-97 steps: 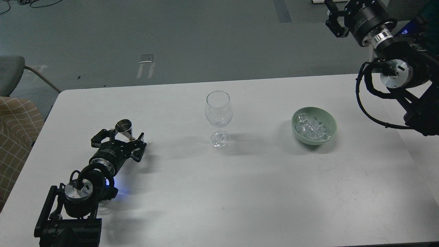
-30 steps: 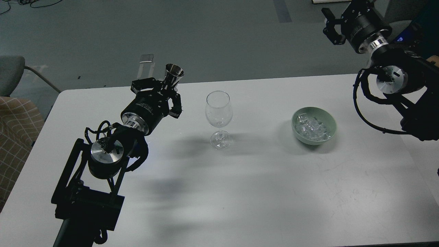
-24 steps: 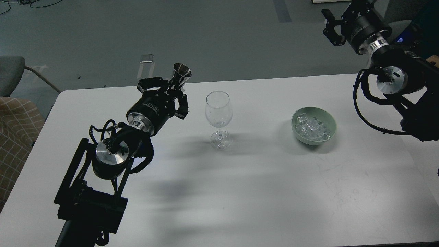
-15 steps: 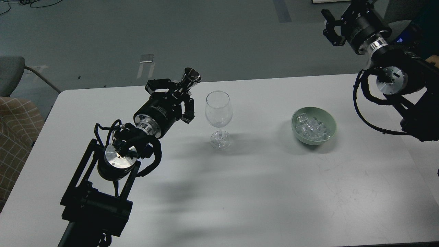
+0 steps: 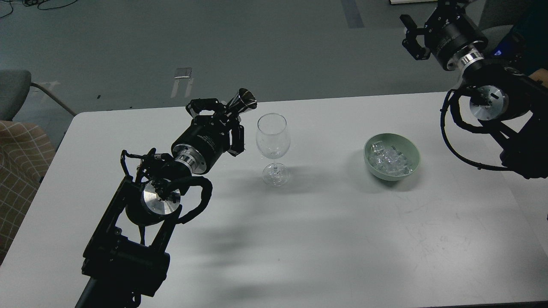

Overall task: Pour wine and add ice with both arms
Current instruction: 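Tilt the jigger over the wine glass rim with the left gripper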

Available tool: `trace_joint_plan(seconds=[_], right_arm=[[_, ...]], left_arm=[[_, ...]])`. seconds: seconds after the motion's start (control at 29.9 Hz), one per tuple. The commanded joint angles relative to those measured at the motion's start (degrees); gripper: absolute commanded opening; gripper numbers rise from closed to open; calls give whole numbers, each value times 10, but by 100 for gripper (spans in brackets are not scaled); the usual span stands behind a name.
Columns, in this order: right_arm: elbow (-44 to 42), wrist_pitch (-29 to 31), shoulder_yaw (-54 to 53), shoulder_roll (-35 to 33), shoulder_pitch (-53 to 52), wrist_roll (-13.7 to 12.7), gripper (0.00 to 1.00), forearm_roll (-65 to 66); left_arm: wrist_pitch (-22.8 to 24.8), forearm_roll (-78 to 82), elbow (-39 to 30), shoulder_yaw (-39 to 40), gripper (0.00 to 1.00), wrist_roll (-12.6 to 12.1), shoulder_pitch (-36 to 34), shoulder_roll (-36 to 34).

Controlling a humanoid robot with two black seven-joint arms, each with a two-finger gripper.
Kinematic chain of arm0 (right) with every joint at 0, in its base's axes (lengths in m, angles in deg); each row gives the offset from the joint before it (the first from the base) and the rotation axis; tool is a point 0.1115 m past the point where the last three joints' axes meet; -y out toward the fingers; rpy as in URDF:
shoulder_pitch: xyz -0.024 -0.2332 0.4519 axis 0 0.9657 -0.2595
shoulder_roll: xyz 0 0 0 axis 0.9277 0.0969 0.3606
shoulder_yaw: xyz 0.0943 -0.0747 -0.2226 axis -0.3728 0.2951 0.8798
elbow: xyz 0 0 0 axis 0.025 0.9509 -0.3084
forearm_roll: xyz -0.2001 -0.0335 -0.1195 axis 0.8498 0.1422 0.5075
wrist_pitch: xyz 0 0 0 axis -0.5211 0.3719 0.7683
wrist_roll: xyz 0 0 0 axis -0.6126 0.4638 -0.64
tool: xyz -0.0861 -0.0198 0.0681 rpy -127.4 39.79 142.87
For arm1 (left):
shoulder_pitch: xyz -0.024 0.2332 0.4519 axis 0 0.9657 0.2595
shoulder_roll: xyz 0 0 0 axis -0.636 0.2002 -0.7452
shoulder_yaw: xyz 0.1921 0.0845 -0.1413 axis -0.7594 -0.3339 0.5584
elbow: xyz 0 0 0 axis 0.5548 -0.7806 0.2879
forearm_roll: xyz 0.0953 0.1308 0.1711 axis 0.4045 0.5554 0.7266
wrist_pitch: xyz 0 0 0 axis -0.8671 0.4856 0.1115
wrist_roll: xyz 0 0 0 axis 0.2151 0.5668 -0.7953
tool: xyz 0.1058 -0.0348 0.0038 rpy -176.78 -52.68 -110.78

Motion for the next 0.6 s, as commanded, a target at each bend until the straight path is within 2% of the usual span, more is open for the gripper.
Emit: trace_joint_plan(seconds=[0.0, 0.57], right_arm=[[0, 0, 0, 0, 0, 0, 100, 0], [0, -1, -1, -1, 0, 0, 100, 0]], left_arm=[[0, 4, 0, -18, 4, 2, 0, 0], [0, 56, -3, -39, 4, 2, 0, 0]])
